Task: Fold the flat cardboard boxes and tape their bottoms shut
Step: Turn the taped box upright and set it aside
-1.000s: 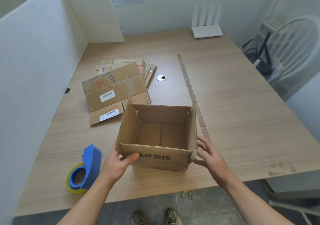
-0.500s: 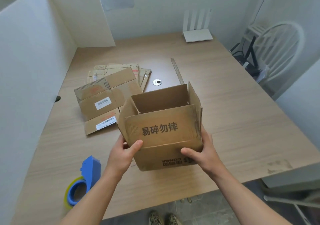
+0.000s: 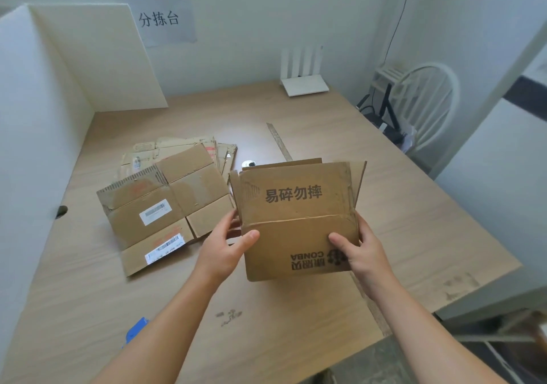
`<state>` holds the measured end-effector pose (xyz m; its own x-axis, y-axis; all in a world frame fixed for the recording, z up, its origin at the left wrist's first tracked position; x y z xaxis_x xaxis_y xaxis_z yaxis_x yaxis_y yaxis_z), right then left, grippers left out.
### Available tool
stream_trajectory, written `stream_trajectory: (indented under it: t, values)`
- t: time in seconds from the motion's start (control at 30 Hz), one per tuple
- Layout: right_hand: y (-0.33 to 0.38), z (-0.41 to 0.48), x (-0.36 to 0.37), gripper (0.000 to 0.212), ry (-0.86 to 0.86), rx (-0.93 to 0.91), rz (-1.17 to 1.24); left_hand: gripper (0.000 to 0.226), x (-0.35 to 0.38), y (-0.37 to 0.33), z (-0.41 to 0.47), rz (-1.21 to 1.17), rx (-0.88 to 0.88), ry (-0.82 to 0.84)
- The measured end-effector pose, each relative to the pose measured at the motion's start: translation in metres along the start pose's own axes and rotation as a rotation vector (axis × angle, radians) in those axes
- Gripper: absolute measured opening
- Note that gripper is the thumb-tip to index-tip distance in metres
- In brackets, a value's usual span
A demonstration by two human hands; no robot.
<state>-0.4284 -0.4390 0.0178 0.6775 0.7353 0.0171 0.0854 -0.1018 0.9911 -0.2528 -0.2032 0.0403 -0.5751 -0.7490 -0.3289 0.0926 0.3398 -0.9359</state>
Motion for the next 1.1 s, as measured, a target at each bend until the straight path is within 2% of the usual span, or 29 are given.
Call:
stream_trajectory:
  t: [0.13, 0.23, 0.37, 0.6, 0.83, 0.9, 1.0, 1.1]
  values:
    - [0.014, 0.018, -0.017, 0.063, -0.062, -0.022, -0.016, 0.078, 0.009, -0.009, 0.03, 0.024, -0.021, 0.071]
    - [0.02, 0.036, -0.032, 0.064, -0.094, -0.034, -0.018, 0.082, 0.016, -0.011, 0.052, 0.07, -0.038, 0.036]
    - [0.026, 0.068, -0.064, 0.064, -0.141, -0.03, -0.037, 0.073, 0.025, -0.024, 0.087, 0.17, -0.016, 0.012]
    - [0.044, 0.179, -0.128, 0.056, -0.15, -0.078, -0.043, 0.065, 0.067, -0.077, 0.19, 0.615, 0.118, 0.0]
    - [0.048, 0.362, -0.203, 0.054, -0.169, -0.1, -0.053, 0.059, 0.153, -0.132, 0.33, 0.996, 0.136, -0.051]
    - [0.042, 0.411, -0.218, 0.052, -0.14, -0.101, -0.083, 0.06, 0.18, -0.137, 0.365, 0.979, 0.116, -0.029]
    - [0.028, 0.471, -0.229, 0.05, -0.068, -0.082, -0.062, 0.067, 0.214, -0.135, 0.409, 0.748, -0.031, -0.02]
    - [0.022, 0.503, -0.236, 0.045, -0.049, -0.07, 0.005, 0.056, 0.237, -0.129, 0.438, 0.568, -0.083, -0.051]
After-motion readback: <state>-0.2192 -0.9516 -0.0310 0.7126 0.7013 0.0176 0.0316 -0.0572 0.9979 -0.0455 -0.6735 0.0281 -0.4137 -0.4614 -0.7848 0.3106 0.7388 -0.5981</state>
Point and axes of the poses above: each hand's wrist, its own z-axis towards the middle knuckle, its own x-axis out of the palm, y = z × x, the point moved 6 cm from there along z, towards the middle knuckle, and after that the axes turned 3 degrees about z, right-handed, at the moved point
